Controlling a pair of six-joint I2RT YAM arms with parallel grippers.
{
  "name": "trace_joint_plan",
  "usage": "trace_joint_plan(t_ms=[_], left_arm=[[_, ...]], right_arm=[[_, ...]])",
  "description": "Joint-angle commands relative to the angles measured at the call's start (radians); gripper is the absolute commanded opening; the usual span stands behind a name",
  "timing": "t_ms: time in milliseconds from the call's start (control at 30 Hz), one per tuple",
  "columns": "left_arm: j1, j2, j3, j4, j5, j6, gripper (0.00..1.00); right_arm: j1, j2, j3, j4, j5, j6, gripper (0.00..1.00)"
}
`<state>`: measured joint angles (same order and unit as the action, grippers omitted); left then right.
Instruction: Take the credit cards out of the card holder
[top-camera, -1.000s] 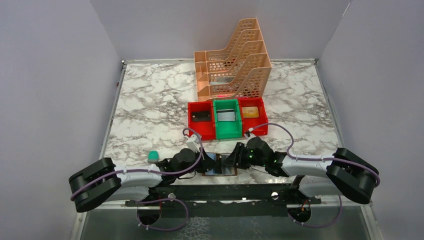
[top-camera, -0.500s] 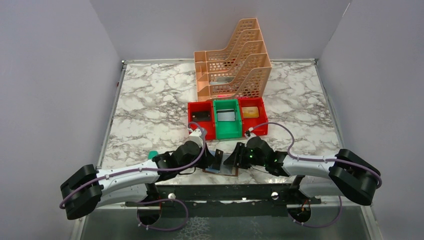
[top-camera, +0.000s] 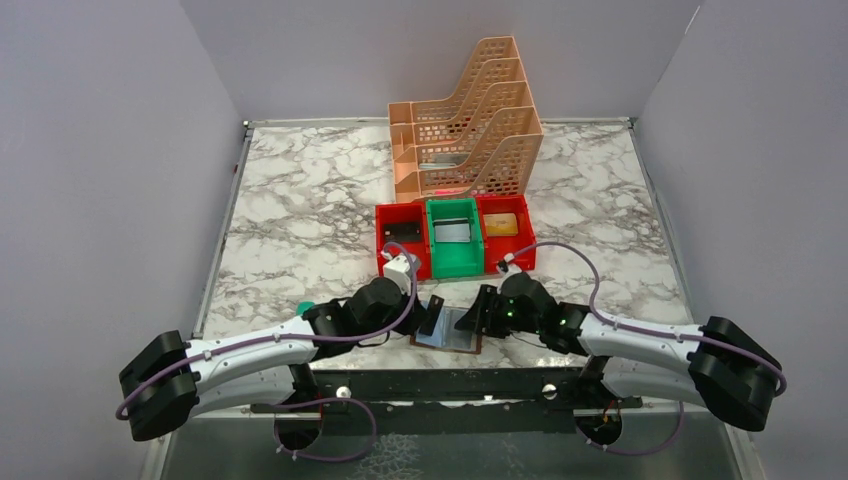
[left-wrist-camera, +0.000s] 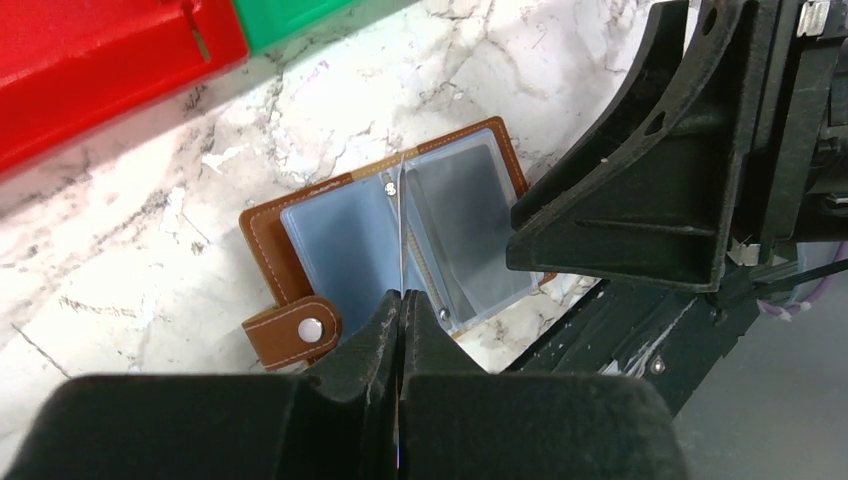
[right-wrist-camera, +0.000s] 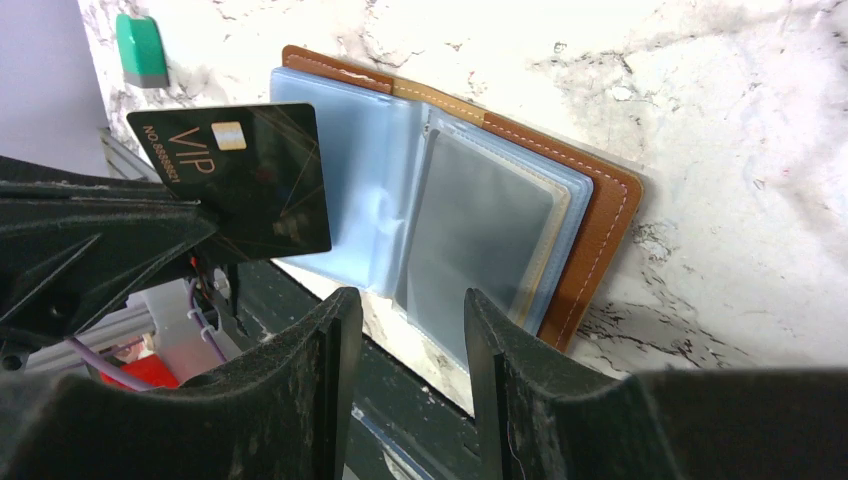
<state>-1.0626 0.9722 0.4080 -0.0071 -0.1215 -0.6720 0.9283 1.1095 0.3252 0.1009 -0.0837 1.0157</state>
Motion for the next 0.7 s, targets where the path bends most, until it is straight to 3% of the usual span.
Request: trace_joint_plan(t_ms=[0,533,667], left_arm=[[-0.005,-0.032,0.052,-0.016,-0.031,0.136,0.0],[-0.005,-0.059,0.193,-0.121,-0.155,0.616,0.0],[-0.004,-0.064,0.208,-0.142,-0.14,0.868,0.0]], right_arm=[[0.001,-0.069,-0.022,-0.065,0.059,-0.016,0.48],[0.001,-0.274,-0.075,-0.175,0.185,-0.004,0.49],[0.001,-0.293,-0.071,-0.202,0.216,-0.005,0.49]])
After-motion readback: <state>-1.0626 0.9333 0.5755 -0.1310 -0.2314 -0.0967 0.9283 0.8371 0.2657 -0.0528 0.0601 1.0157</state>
